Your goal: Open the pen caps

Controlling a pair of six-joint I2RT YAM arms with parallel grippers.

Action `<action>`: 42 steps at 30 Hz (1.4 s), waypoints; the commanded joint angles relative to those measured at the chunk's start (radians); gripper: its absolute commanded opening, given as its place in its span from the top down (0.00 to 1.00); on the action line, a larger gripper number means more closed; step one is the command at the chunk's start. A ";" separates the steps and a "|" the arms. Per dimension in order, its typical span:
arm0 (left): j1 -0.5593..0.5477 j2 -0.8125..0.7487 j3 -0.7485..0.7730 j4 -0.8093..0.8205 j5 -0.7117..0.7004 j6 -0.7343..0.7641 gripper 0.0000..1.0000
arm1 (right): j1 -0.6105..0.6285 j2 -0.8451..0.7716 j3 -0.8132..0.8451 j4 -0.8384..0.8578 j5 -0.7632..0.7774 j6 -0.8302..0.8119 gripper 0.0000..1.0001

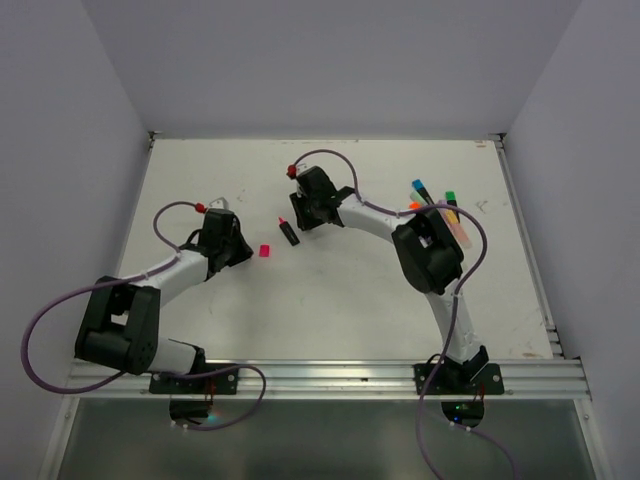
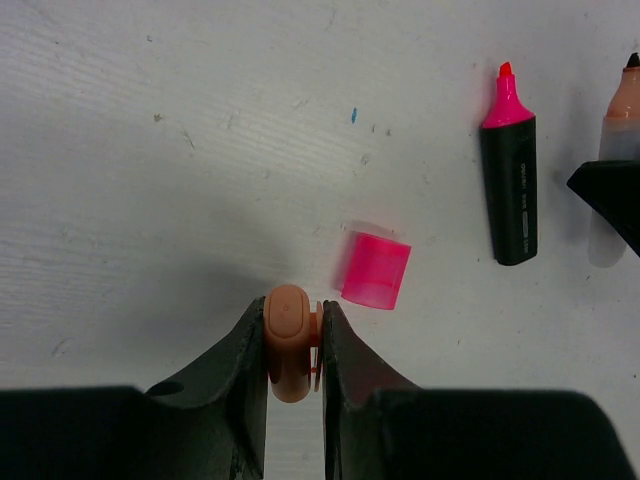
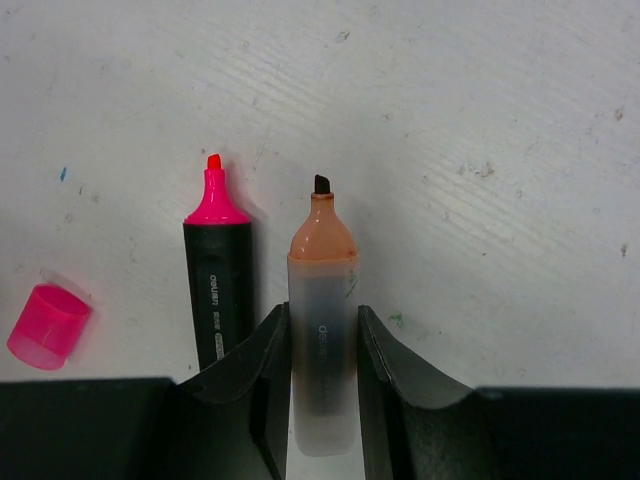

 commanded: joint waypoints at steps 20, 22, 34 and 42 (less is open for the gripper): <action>0.010 0.081 0.000 0.024 -0.087 0.036 0.66 | 0.004 0.109 0.157 -0.052 -0.023 -0.042 0.97; 0.010 0.087 0.001 0.023 -0.092 0.035 0.58 | 0.004 0.108 0.155 -0.050 -0.022 -0.042 0.95; 0.018 0.044 -0.030 0.017 -0.112 0.020 0.45 | 0.004 0.092 0.131 -0.035 -0.060 -0.025 0.84; 0.018 -0.023 -0.032 0.003 -0.096 0.013 0.40 | 0.004 0.085 0.114 -0.027 -0.074 -0.021 0.73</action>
